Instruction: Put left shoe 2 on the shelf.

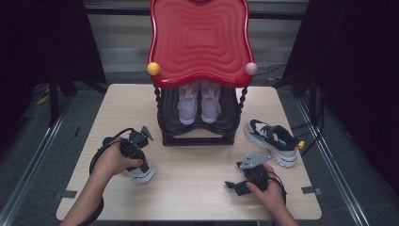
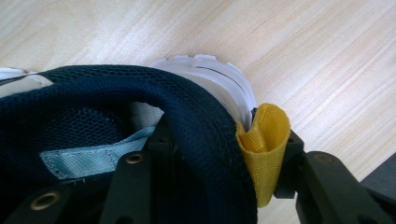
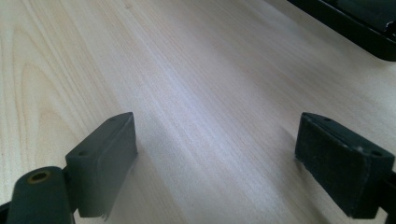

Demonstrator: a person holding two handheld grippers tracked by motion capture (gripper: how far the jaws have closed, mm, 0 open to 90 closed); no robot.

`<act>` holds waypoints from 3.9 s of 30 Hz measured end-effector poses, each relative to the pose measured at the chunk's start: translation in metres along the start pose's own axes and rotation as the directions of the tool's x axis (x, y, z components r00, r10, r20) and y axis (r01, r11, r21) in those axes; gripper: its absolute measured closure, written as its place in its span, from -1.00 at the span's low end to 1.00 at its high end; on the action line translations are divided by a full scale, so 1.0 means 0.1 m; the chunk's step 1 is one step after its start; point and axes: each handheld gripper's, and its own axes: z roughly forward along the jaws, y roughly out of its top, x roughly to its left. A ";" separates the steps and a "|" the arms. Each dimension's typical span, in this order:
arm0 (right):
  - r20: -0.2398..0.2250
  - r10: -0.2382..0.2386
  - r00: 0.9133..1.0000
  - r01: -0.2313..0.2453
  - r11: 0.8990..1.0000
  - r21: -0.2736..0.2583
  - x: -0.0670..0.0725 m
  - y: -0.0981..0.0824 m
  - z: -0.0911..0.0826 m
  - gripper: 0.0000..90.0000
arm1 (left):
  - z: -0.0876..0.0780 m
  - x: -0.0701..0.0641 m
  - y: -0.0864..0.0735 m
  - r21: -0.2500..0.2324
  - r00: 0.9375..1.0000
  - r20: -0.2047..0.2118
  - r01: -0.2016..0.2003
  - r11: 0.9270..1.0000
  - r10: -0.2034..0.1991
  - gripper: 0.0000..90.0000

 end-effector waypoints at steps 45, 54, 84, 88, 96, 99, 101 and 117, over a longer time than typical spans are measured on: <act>0.000 0.000 1.000 0.000 1.000 0.000 0.00 0.00 0.00 -0.73 | -0.34 -0.12 0.10 0.083 0.998 0.013 -0.056 0.995 0.055 0.67; 0.003 -0.001 1.000 0.001 1.000 -0.004 0.00 0.00 0.00 -0.73 | -0.70 -0.23 0.16 0.099 0.994 -0.027 -0.103 0.990 0.107 0.67; 0.001 -0.001 1.000 0.001 1.000 -0.002 0.00 0.00 0.00 -0.73 | -2.00 -0.50 0.32 0.091 0.969 -0.081 -0.226 0.970 0.233 0.67; -0.002 0.001 1.000 -0.001 1.000 0.002 0.00 0.00 0.00 -0.73 | -2.14 -0.54 0.35 0.085 0.964 -0.085 -0.244 0.966 0.251 0.67; -0.002 0.000 1.000 0.000 1.000 0.001 0.00 0.00 0.00 -0.73 | -2.47 -0.63 0.44 0.093 0.940 -0.152 -0.294 0.951 0.305 0.67; -0.002 0.000 1.000 0.000 1.000 0.001 0.00 0.00 0.00 -0.73 | -2.57 -0.66 0.46 0.090 0.933 -0.174 -0.304 0.948 0.316 0.67; -0.002 0.000 1.000 0.000 1.000 0.001 0.00 0.00 0.00 -0.73 | -2.65 -0.67 0.47 0.073 0.928 -0.187 -0.314 0.947 0.322 0.67; -0.002 0.000 1.000 0.000 1.000 -0.001 0.00 0.00 0.00 -0.73 | -3.11 -0.87 0.64 0.060 0.869 -0.261 -0.420 0.906 0.420 0.66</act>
